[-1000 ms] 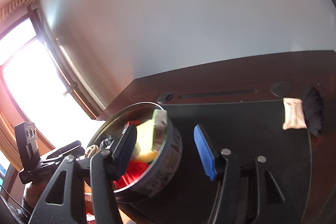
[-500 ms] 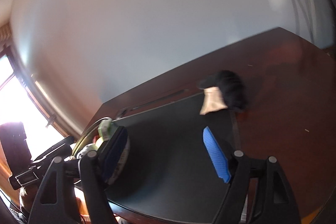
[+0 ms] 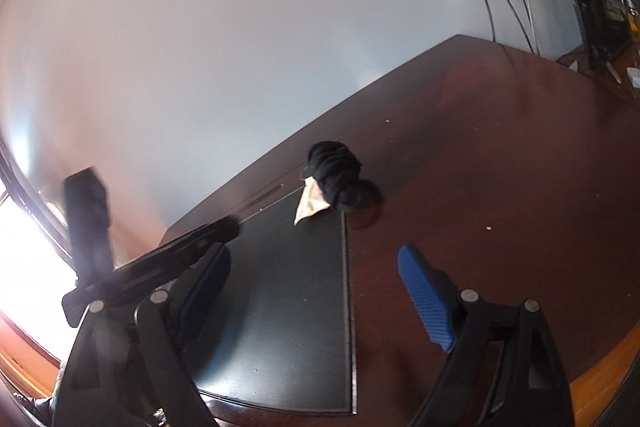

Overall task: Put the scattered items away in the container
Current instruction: 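Move both tools back toward the black sock and cream packet, then grasp the cream snack packet with the left tool while the right tool grasps the black sock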

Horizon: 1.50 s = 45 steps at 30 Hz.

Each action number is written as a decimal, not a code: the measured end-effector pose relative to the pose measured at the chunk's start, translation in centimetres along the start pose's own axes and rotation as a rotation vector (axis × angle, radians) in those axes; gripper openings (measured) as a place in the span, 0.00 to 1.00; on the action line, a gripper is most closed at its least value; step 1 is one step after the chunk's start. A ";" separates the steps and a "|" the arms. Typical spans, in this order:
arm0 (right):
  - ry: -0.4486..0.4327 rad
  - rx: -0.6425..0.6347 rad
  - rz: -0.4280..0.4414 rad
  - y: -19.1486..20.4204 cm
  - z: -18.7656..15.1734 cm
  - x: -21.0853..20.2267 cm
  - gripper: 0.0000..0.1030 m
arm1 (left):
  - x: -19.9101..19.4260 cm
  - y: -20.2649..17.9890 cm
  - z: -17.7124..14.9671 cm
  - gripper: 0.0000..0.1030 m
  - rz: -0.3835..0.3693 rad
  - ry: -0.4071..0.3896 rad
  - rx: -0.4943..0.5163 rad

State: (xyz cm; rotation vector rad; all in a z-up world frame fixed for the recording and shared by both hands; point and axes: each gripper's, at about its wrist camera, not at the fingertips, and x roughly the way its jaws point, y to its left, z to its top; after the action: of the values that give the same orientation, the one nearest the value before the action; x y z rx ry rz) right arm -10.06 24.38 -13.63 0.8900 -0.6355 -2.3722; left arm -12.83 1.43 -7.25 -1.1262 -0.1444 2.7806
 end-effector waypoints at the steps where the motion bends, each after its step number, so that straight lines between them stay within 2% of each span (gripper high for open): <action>1: 0.000 0.003 -0.002 -0.2 0.0 -0.2 0.85 | 0.6 0.0 0.1 0.81 -0.003 0.010 -0.005; 9: 0.010 0.014 -0.010 -1.2 0.1 -0.3 0.89 | 4.9 0.2 0.7 0.81 0.068 0.066 -0.020; 15: 0.024 0.001 -0.006 -0.8 0.0 0.0 0.92 | 7.1 0.5 1.2 0.81 0.088 0.101 -0.038; 26: 0.038 0.004 -0.014 -1.6 0.0 0.3 0.94 | 8.6 1.0 1.6 0.81 0.121 0.124 -0.052; 39: 0.059 0.000 -0.011 -1.1 -1.1 0.5 0.94 | 8.2 1.2 1.9 0.81 0.137 0.089 -0.084; 41: 0.058 -0.008 -0.013 -0.9 -1.1 0.5 0.94 | 7.8 1.2 1.8 0.77 0.126 0.078 -0.082; 42: 0.062 -0.016 -0.016 -0.8 -1.0 0.6 0.94 | 7.7 1.2 1.8 0.61 0.126 0.076 -0.077; 45: 0.068 -0.044 -0.030 -0.5 0.0 1.0 0.94 | 7.4 1.3 1.6 0.53 0.126 0.080 -0.064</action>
State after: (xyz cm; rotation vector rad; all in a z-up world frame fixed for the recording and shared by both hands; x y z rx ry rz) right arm -10.85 24.19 -14.40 0.9627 -0.5443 -2.3623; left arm -19.36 1.33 -11.32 -1.3025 -0.1595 2.8531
